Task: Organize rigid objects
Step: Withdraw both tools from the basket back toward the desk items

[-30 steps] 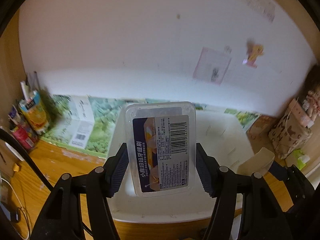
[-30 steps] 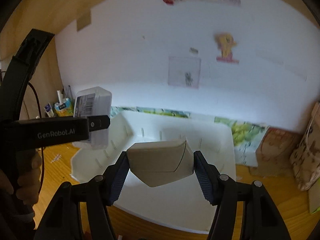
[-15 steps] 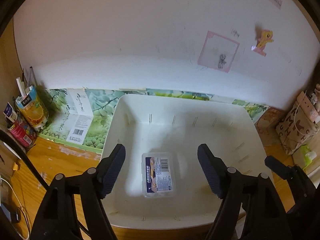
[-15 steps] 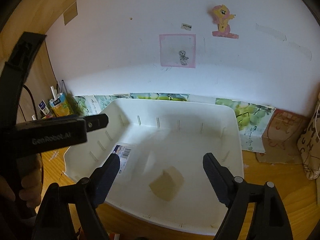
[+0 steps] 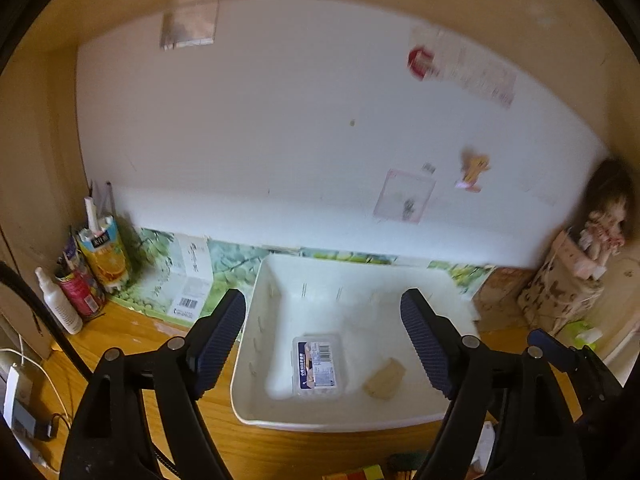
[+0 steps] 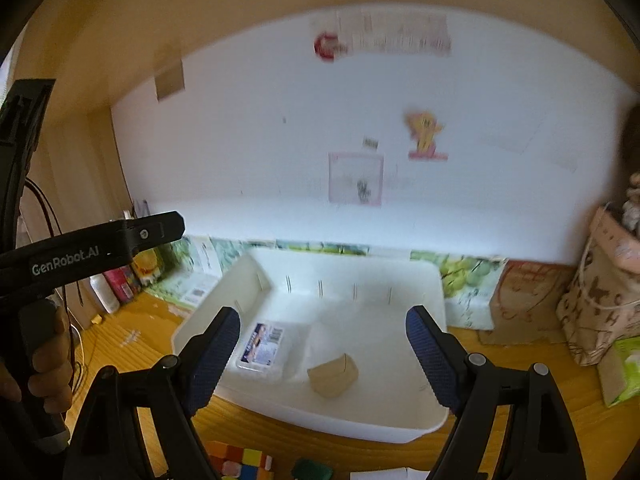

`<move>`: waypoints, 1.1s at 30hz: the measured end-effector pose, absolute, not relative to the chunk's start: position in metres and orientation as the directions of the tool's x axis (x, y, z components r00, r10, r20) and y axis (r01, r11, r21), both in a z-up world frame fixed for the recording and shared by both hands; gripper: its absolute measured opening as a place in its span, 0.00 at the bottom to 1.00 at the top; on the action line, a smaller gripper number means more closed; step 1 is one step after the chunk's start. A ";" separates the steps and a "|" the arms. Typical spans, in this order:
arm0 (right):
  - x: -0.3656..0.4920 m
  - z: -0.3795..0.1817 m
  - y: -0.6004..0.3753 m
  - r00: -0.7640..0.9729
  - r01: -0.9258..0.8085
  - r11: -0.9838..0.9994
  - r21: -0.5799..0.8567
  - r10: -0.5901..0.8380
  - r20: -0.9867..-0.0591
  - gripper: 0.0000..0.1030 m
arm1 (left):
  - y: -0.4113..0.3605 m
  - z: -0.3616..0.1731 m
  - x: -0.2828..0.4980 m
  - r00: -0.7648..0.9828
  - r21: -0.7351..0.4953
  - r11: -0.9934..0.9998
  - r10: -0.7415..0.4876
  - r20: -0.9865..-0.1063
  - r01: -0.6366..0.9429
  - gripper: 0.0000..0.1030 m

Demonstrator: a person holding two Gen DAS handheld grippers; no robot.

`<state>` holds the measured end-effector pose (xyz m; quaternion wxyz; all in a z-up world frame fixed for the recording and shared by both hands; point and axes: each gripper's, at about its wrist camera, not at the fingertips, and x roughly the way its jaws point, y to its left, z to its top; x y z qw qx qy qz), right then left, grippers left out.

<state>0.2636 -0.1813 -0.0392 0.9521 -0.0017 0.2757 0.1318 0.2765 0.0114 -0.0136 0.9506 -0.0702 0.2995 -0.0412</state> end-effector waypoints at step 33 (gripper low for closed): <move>0.017 -0.018 -0.121 0.903 -0.070 0.998 0.006 0.066 -0.424 0.96 | 0.073 0.007 0.068 0.775 -0.197 0.957 -0.287 -0.563 0.211 0.80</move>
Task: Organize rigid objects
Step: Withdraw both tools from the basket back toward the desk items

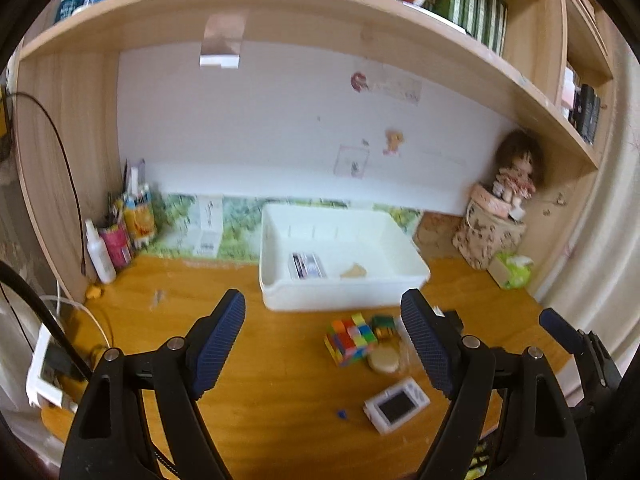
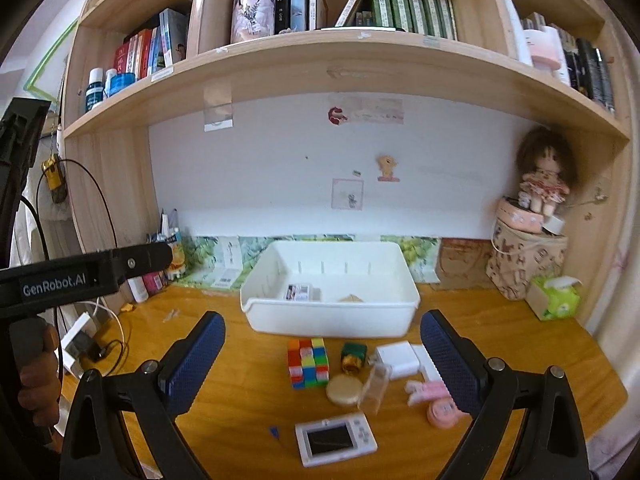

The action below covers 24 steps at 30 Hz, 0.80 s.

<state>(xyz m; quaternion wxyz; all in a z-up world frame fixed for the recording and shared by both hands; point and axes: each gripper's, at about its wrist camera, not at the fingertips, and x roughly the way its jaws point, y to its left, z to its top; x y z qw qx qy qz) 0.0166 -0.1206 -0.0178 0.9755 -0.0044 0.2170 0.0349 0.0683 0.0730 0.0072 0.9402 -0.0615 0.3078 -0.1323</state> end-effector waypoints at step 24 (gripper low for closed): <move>0.029 -0.068 -0.218 0.781 -0.051 0.999 -0.003 0.039 -0.624 0.96 | -0.011 -0.057 0.082 0.459 -0.232 0.970 -0.241 -0.855 0.077 0.85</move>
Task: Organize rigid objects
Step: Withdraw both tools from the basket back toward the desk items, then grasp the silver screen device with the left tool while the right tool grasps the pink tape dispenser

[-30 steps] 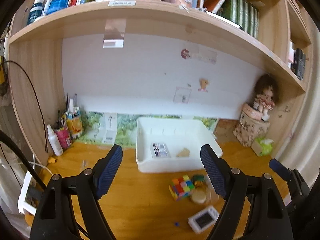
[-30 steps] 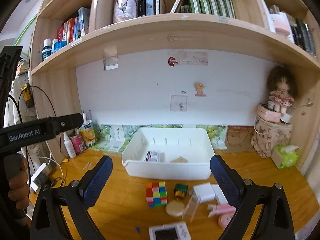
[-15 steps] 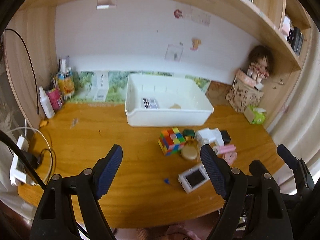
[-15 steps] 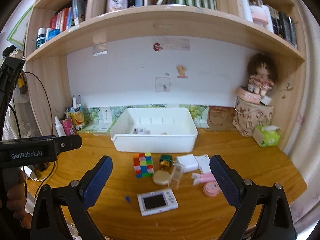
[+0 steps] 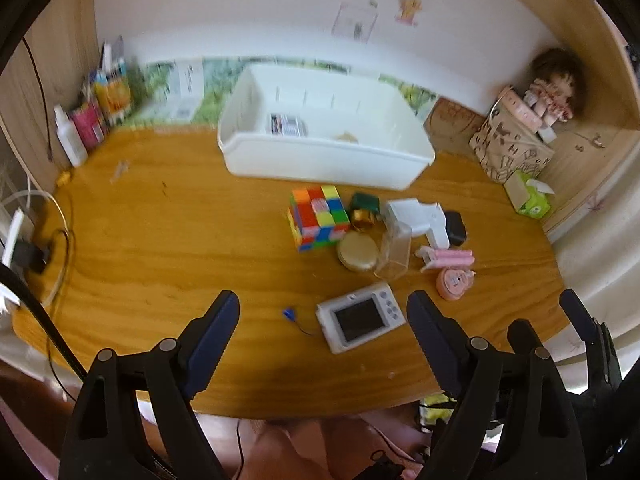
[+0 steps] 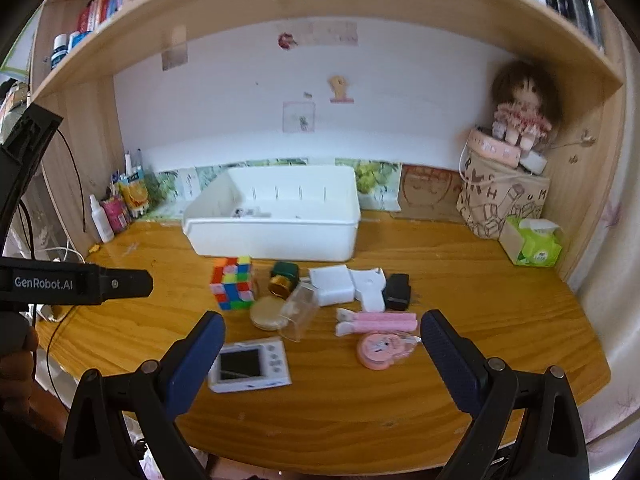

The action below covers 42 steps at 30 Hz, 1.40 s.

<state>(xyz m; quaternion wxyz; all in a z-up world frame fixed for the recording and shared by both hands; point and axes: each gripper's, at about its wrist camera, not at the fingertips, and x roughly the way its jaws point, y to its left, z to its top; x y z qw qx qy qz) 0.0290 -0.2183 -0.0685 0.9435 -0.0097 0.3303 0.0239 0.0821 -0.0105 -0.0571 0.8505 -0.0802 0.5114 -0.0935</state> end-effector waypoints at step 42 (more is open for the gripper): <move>0.197 -0.210 -0.300 0.060 -0.342 0.934 0.104 0.132 -0.989 0.99 | -0.059 -0.191 0.166 -0.119 -0.125 0.877 -0.201 -0.972 -0.463 0.89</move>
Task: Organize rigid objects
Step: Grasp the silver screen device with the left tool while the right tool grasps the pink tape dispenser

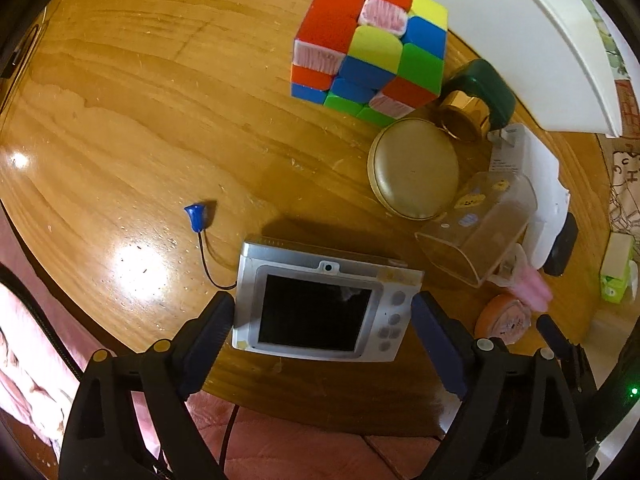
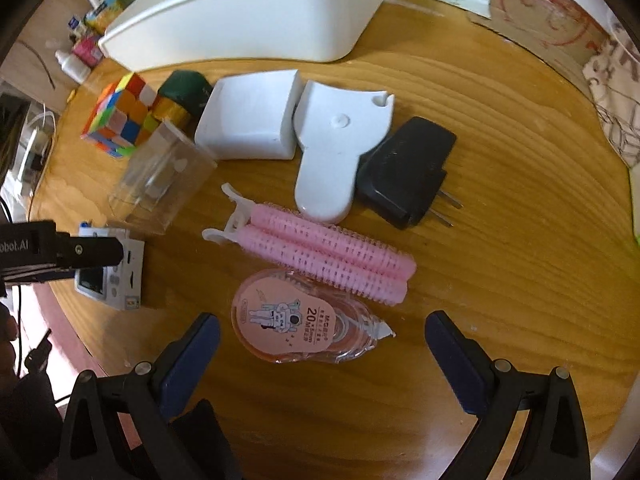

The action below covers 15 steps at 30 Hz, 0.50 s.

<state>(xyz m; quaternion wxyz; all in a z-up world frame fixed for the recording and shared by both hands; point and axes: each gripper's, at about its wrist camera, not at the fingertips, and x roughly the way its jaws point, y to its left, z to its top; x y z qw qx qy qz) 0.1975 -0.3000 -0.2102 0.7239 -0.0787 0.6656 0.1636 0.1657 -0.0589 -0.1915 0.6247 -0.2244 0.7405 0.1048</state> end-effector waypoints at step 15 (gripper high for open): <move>0.194 -0.219 -0.285 0.013 -0.435 0.897 0.073 0.087 -0.996 0.99 | -0.096 -0.221 0.178 -0.217 -0.052 0.898 -0.161 -0.963 -0.436 0.93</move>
